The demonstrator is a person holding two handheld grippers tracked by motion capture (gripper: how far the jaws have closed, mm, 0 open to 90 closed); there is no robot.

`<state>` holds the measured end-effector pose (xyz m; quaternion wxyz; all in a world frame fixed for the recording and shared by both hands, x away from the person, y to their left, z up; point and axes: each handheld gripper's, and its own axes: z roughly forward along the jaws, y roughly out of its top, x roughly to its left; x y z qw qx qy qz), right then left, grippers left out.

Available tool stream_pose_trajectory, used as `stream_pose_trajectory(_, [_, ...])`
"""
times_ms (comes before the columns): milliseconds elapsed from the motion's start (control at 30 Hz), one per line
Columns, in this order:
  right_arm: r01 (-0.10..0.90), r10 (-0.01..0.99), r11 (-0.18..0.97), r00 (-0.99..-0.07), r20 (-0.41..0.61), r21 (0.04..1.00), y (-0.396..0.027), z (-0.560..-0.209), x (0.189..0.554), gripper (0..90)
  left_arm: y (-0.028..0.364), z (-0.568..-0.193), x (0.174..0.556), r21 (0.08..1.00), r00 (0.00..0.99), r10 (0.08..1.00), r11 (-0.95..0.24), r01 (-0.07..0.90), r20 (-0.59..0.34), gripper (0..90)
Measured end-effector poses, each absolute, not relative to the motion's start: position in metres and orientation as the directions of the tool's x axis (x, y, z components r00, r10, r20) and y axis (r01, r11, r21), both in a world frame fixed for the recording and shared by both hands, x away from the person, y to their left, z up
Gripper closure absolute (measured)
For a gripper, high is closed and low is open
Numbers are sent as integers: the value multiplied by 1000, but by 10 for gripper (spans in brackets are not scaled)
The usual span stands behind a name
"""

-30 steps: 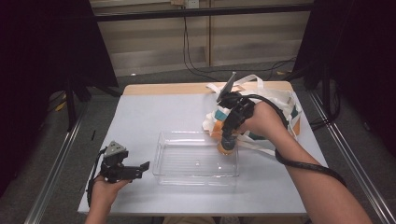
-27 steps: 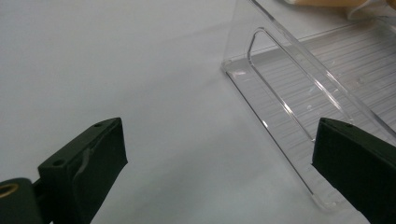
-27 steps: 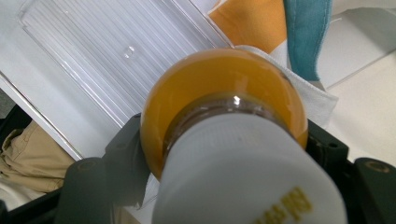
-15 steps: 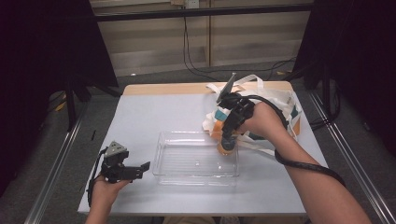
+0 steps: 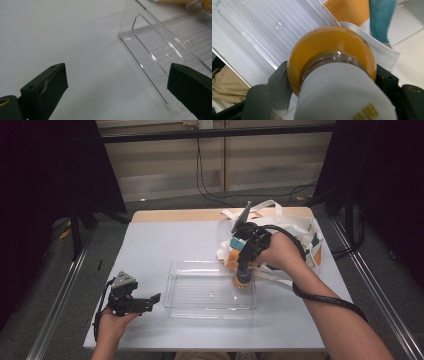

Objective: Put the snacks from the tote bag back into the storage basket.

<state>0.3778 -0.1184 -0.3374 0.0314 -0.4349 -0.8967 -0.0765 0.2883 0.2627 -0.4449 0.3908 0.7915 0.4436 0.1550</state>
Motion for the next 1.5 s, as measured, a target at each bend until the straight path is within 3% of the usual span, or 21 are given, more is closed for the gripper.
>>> stream_pose_trajectory(1500, [783,774,618,-622,117,76,-115,-354,378,302,263,-445,288,758,557,823,-294,582,-109,28])
